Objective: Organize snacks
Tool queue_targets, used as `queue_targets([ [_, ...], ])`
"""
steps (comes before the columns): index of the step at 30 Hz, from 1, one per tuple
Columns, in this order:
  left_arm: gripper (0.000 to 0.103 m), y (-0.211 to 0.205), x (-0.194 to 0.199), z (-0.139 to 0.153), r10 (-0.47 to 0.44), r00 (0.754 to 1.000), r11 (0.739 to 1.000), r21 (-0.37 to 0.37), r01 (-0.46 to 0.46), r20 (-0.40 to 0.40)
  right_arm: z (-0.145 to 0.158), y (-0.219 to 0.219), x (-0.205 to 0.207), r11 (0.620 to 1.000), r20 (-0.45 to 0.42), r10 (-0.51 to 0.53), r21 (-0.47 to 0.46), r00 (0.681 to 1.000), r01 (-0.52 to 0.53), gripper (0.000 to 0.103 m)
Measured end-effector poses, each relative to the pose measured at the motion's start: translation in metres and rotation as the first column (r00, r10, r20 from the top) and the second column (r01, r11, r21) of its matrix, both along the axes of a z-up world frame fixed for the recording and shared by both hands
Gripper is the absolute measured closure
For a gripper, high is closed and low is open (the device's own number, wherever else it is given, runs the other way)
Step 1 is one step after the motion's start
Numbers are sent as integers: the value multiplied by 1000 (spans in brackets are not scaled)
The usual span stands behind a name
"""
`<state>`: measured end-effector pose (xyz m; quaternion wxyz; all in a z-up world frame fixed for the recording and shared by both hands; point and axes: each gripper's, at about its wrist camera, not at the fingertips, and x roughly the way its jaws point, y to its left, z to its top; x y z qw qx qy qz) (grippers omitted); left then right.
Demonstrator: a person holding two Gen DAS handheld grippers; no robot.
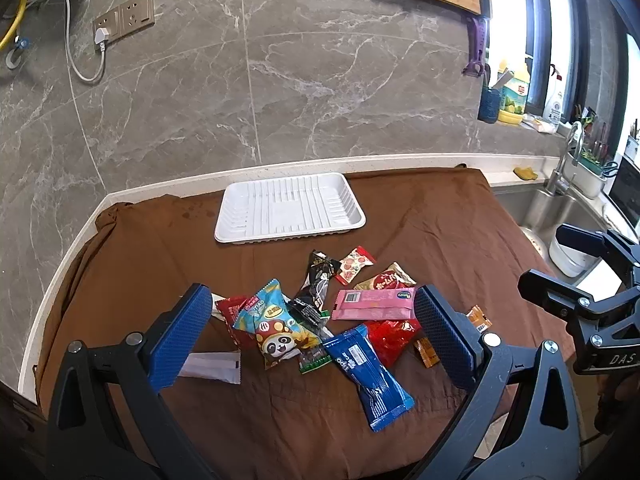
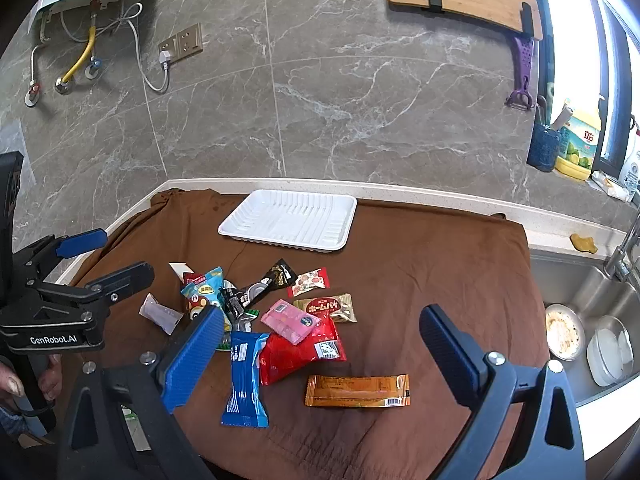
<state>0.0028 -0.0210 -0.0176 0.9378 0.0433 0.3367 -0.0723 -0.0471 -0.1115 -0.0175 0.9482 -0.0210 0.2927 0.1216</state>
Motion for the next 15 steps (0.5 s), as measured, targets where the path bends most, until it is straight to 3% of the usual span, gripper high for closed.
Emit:
queue_targets([
  [15, 1, 1, -2, -4, -3, 1000, 1000, -15, 3, -17, -2, -1, -3, 1000, -7, -4, 5, 1000, 4, 3],
])
